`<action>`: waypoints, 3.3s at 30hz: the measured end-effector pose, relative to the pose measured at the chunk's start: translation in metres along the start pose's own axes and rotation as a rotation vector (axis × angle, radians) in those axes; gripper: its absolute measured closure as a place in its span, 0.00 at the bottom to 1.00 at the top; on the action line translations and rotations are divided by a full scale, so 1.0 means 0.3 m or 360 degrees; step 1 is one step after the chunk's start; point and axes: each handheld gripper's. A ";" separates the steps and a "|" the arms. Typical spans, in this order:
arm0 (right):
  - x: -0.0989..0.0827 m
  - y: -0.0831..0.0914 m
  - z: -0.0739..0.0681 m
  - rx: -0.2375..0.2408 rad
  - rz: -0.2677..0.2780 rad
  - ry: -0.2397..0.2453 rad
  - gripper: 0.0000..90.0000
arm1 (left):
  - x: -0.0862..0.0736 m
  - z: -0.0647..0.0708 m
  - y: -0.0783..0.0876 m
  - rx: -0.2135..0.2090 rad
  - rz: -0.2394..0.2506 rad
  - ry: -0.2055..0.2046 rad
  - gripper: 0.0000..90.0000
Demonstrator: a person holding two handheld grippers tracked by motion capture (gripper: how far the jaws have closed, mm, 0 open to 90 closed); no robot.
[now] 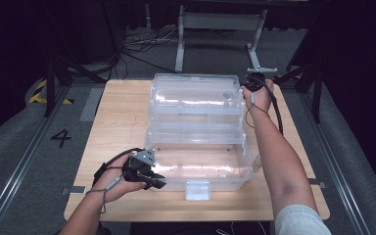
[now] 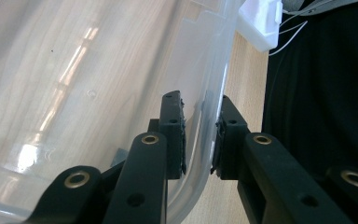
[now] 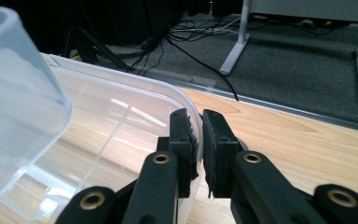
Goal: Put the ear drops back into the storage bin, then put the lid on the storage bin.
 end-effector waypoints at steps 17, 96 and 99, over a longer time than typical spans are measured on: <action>0.015 0.147 0.039 -0.0025 0.0180 -0.0004 0.68 | 0.043 0.014 0.085 -0.0049 0.0182 0.0070 0.68; -0.053 0.684 -0.063 0.0602 -0.0415 0.0711 0.64 | -0.160 -0.114 0.298 0.0530 0.0532 0.0631 0.51; -0.057 0.669 -0.071 0.0624 -0.0467 0.0731 0.64 | -0.161 -0.114 0.298 0.0529 0.0532 0.0634 0.51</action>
Point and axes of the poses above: each handheld gripper's, and its own axes: y roughly backward along the jaws, x roughly out of its top, z roughly to its right, and after that the axes turned 10 degrees about y, right-handed
